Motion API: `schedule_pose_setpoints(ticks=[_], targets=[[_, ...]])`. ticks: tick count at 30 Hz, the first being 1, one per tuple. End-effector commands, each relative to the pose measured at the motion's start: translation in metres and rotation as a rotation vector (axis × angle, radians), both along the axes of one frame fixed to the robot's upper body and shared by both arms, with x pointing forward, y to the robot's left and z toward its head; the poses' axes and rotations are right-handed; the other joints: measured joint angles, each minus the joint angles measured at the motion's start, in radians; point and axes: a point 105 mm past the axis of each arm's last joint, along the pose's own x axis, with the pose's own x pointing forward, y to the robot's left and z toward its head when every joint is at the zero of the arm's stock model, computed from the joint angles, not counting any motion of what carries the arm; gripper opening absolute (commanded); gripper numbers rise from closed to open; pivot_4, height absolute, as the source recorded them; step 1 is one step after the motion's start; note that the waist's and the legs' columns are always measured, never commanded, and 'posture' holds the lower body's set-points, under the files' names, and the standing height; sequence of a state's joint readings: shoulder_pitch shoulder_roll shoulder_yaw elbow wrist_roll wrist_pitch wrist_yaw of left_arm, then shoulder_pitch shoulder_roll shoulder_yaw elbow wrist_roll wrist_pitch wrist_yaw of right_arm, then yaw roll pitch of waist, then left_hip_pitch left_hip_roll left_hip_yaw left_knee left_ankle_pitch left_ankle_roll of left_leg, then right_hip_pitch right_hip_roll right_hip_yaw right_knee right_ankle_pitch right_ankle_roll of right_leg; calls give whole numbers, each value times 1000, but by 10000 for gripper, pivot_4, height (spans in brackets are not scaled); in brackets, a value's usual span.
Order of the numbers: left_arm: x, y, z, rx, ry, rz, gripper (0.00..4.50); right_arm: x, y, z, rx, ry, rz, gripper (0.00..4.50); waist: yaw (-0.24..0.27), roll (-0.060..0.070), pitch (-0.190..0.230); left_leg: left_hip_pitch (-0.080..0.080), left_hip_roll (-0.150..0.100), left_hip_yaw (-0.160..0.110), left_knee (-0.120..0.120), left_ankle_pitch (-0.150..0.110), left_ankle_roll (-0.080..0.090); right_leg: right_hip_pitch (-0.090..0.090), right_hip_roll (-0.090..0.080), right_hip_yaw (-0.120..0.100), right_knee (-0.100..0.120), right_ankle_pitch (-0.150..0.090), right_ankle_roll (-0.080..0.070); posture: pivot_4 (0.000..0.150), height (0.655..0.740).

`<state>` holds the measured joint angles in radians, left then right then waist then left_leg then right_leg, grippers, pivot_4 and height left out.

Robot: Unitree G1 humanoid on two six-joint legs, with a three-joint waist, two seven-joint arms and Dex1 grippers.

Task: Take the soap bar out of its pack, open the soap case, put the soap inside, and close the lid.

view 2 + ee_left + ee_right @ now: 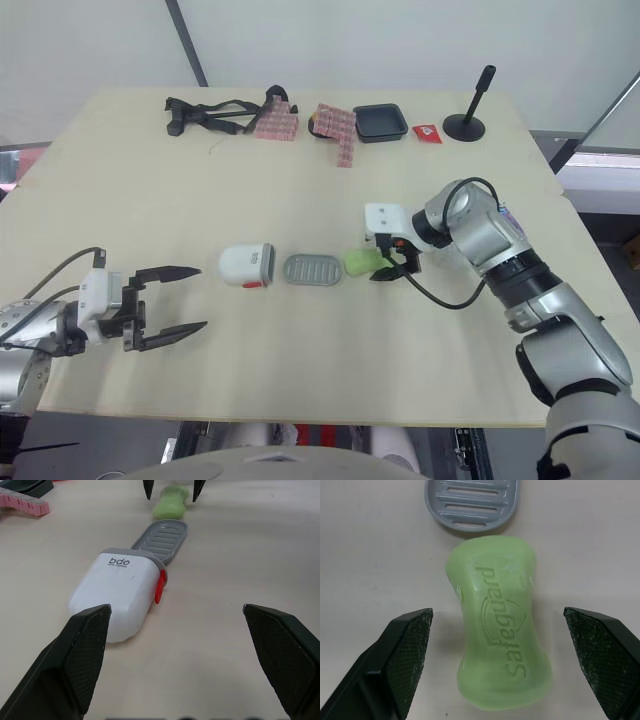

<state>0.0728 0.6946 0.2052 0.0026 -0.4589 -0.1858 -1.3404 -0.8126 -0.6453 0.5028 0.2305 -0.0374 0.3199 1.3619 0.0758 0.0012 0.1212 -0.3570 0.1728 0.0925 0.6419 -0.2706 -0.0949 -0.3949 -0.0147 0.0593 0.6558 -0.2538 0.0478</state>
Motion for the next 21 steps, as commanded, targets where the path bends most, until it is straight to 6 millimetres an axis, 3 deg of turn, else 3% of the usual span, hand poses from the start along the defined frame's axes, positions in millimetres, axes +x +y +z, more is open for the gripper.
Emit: schedule_pose_setpoints(ticks=[1,11,19,21], targets=[[-2,-2,2,18,-29,-22,44931,3,5,11,-13,-51,35,45000,0,0,0,0,0,0,0,0,0,0,0,0,0,0,0,1500,7400],[1,-6,4,4,-39,0,44931,6,2,-1,-47,-39,16,45000,1,0,0,2,0,0,1,0,0,0,0,0,1,0,0,1500,7400],[3,-7,3,4,-39,14,45000,7,-3,-7,-72,-29,9,20352,1,-1,-1,2,0,0,1,0,0,0,0,0,1,0,0,1500,7400],[3,-7,3,5,-38,17,45000,7,-3,-8,-74,-27,13,17709,1,-1,-1,2,0,0,1,0,0,0,0,0,2,0,0,1500,7400]])
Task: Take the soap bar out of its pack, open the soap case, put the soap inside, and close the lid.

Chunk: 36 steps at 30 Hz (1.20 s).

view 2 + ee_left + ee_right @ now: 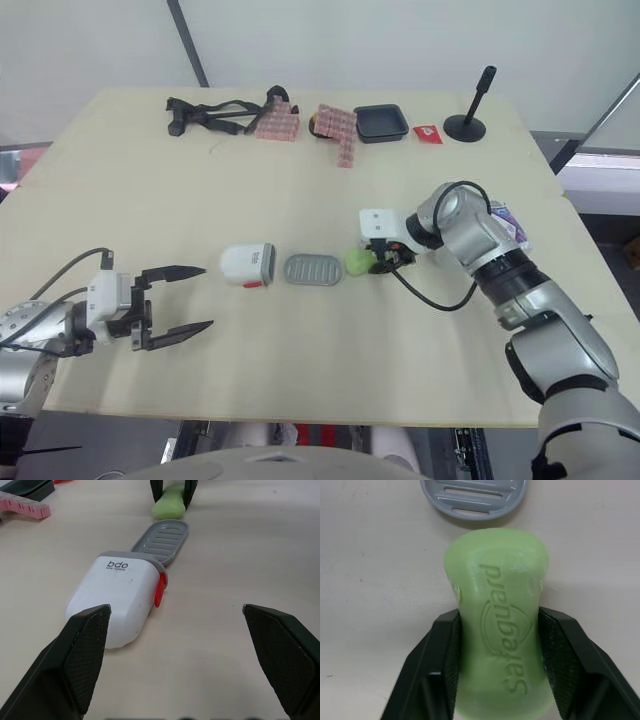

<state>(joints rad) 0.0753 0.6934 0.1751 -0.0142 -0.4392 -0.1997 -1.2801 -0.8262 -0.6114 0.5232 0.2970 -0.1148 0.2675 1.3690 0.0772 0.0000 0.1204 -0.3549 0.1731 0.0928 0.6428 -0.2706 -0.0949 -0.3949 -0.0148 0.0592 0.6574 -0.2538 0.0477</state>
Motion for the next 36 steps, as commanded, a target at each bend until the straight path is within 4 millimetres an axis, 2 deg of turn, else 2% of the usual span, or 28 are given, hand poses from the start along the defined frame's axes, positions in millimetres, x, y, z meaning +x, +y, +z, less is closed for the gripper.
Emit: schedule_pose_setpoints(ticks=[1,7,12,16,19,24,28,36], targets=[[-1,-1,4,-3,-20,-4,45000,2,-3,3,-11,-15,-1,17709,0,0,0,0,0,0,0,0,0,0,0,0,0,0,0,1500,7400],[-1,0,3,-2,-14,6,45000,1,3,15,18,-36,22,17707,0,0,0,2,0,0,0,0,0,0,0,0,1,0,0,1500,7400],[1,2,4,-4,-15,21,45000,-6,28,52,120,-70,70,17707,-2,0,0,1,0,1,1,0,0,-1,1,1,1,0,0,1500,7400],[2,2,4,-2,-18,24,45000,-21,54,67,214,-34,74,17707,-2,0,0,1,2,1,1,0,0,-2,2,1,2,0,0,1500,7400],[4,1,6,-6,-21,26,45000,-30,71,64,231,-13,52,17707,3,0,0,2,3,1,1,0,-1,-2,3,1,3,0,0,1500,7400],[3,-3,6,-14,-23,16,45000,-41,89,42,206,19,12,17707,3,0,0,3,2,1,0,1,-1,-2,3,0,3,0,0,1500,7400],[4,-3,6,-12,-25,15,45000,-43,93,34,175,21,-10,17707,1,0,0,3,2,1,0,1,-2,-2,3,1,2,0,0,1500,7400],[5,-5,8,-15,-28,16,45000,-33,95,30,162,4,-53,17707,0,0,0,4,3,1,-1,2,-3,-2,3,1,3,0,0,1500,7400]])
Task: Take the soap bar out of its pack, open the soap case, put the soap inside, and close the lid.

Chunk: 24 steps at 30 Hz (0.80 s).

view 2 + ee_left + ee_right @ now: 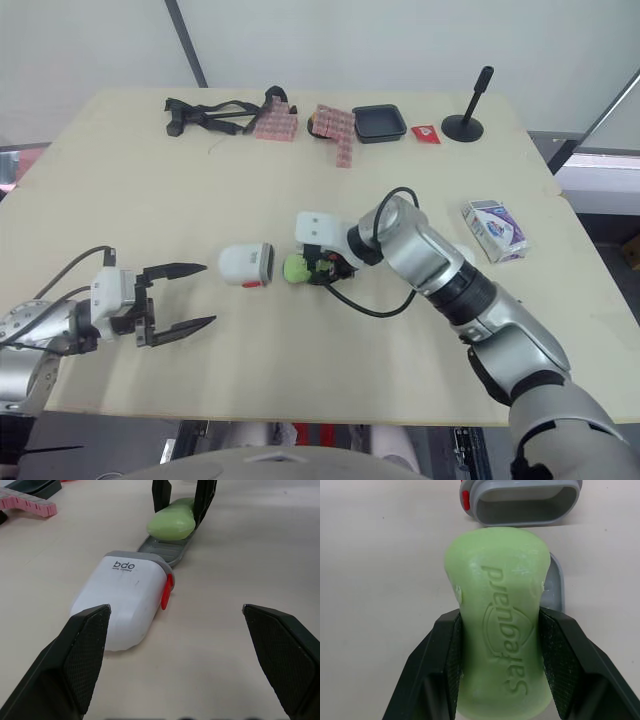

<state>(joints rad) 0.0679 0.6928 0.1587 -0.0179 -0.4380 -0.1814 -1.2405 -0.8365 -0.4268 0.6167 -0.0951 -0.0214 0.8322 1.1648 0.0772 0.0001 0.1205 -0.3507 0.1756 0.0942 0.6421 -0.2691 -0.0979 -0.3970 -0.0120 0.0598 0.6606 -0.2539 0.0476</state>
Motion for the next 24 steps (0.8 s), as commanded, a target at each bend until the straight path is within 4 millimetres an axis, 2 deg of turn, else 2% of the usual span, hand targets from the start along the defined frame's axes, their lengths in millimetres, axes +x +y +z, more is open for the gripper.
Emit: schedule_pose_setpoints(ticks=[1,21,23,24], targets=[[1,-3,8,-4,-35,-9,45000,6,4,12,11,-56,3,17707,0,0,0,0,0,0,0,0,0,0,0,0,0,0,0,1500,7400],[0,-3,7,1,-38,3,45000,11,10,2,-18,-75,18,17707,0,0,0,0,0,0,0,0,0,0,0,0,1,0,0,1500,7400],[0,-3,7,1,-38,4,45000,11,10,3,-20,-83,23,27923,0,0,0,0,0,0,0,0,0,0,0,0,1,0,0,1500,7400],[0,-3,7,1,-38,4,45000,11,10,3,-18,-86,24,30942,0,0,0,0,0,0,0,0,0,0,0,0,1,0,0,1500,7400]])
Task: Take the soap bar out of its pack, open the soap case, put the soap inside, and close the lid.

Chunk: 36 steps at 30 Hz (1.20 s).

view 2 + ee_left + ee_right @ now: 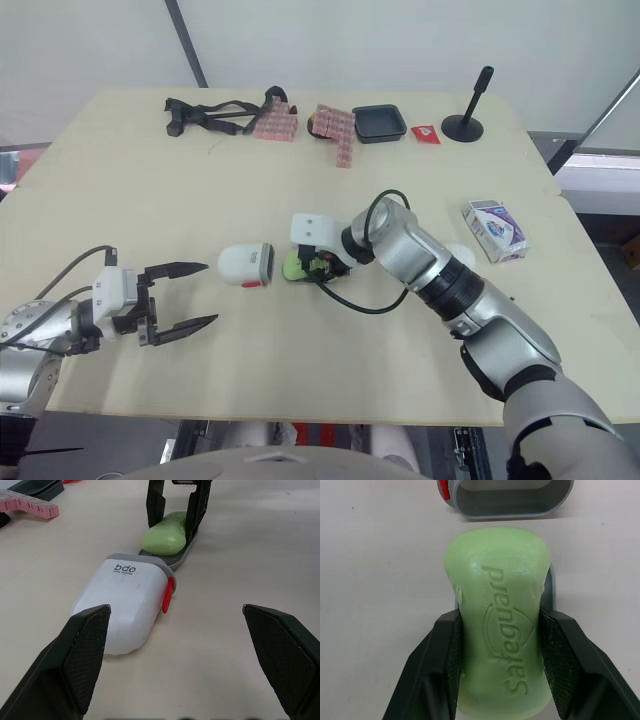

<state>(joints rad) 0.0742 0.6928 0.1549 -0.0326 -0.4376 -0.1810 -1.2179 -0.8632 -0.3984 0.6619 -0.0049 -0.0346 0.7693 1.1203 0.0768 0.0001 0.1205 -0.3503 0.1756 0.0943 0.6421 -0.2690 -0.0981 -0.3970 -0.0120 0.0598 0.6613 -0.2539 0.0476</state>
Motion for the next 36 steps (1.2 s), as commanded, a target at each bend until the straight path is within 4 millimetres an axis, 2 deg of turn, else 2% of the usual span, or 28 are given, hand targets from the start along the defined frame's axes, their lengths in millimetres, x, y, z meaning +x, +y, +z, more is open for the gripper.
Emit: schedule_pose_setpoints(ticks=[1,4,11,17,26,36], targets=[[-1,-2,6,3,-30,-6,45000,3,4,13,10,-58,26,34585,0,0,0,0,0,0,0,0,0,0,0,0,0,0,0,1500,7400],[-1,-2,6,4,-29,-6,45000,2,5,16,20,-66,32,44741,0,0,0,0,0,0,0,0,0,0,0,0,0,0,0,1500,7400],[0,-2,6,6,-32,-11,45000,3,5,25,73,-83,33,44741,0,0,0,0,0,0,0,0,0,0,0,0,0,0,0,1500,7400],[1,-2,7,13,-36,-15,45000,-7,0,36,275,-16,49,44741,4,0,0,0,0,0,0,0,0,0,0,0,1,0,0,1500,7400],[8,0,10,50,-38,-38,45000,-21,-35,44,496,-44,96,44741,1,0,0,1,0,0,0,0,0,0,-1,0,1,0,0,1500,7400],[48,-7,24,138,-64,-109,45000,-40,-92,36,733,-100,10,44741,1,-1,-1,2,-2,0,0,0,0,1,-4,1,2,0,0,1500,7400]])
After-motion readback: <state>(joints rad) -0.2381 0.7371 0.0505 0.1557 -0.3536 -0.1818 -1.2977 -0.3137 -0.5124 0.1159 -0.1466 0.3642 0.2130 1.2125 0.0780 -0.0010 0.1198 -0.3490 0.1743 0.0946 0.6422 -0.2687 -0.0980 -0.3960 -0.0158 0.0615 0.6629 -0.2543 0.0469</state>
